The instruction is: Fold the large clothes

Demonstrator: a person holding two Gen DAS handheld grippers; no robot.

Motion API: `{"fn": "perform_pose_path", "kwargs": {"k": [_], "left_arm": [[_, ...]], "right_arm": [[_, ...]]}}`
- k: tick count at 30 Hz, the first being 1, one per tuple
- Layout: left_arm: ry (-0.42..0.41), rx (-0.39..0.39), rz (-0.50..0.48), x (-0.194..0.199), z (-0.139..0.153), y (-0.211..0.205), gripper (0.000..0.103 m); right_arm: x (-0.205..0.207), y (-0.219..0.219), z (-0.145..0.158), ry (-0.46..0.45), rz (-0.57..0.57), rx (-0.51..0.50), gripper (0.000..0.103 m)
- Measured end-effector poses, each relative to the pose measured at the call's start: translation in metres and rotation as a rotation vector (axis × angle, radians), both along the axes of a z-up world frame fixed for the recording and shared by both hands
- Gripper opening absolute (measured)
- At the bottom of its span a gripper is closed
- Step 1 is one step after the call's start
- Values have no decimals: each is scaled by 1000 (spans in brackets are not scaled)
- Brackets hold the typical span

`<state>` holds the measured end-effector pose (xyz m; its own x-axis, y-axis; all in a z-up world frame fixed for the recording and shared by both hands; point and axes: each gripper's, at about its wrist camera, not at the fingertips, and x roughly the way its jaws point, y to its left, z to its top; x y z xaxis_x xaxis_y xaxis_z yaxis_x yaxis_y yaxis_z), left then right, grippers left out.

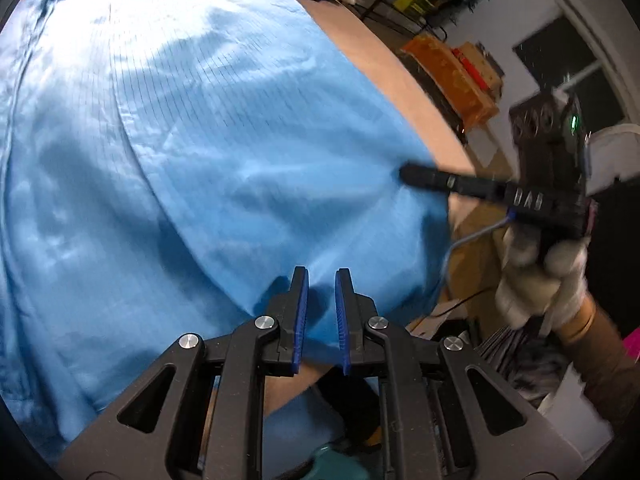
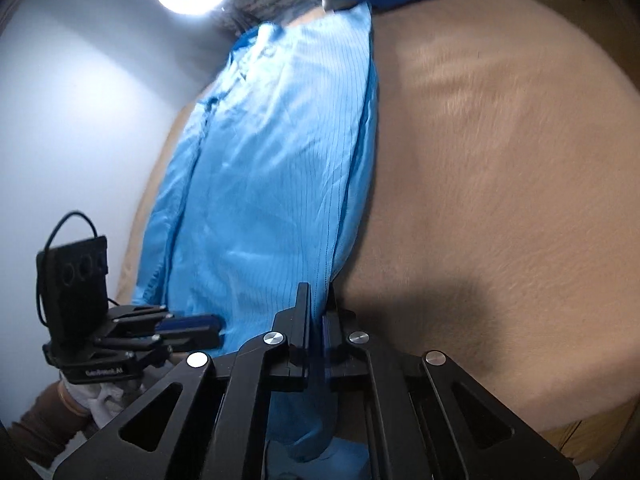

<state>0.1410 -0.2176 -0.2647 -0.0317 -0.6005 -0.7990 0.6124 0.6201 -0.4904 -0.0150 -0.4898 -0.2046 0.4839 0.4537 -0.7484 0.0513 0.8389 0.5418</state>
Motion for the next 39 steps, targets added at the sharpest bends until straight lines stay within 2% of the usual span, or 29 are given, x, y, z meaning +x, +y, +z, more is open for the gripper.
{"fn": "perform_pose_path", "kwargs": {"k": [2, 5, 8, 14, 17, 22, 24, 28, 32, 39], "left_arm": [[7, 26, -22, -5, -6, 3, 11], [-9, 67, -43, -15, -13, 11, 11], [-35, 73, -47, -21, -6, 18, 11], [-31, -54, 60, -12, 19, 33, 11], [-23, -53, 91, -6, 12, 31, 11], [-22, 24, 71, -9, -17, 17, 11], [-22, 21, 71, -11, -8, 16, 11], [-43, -84, 139, -11, 33, 45, 11], [-119, -174, 253, -8, 79, 92, 11], [-148, -232, 489, 14, 101, 173, 11]], "right_arm": [[2, 3, 1, -3, -4, -43, 2], [7, 2, -8, 26, -10, -49, 1], [7, 1, -10, 38, -8, -65, 1], [6, 8, 5, 19, -12, -85, 1], [9, 18, 14, -2, 1, -146, 1], [16, 38, 26, -38, 35, -208, 1], [19, 47, 33, -59, 54, -237, 1], [24, 72, 50, -118, 109, -317, 1], [32, 105, 63, -178, 179, -393, 1], [47, 173, 69, -233, 331, -490, 1]]}}
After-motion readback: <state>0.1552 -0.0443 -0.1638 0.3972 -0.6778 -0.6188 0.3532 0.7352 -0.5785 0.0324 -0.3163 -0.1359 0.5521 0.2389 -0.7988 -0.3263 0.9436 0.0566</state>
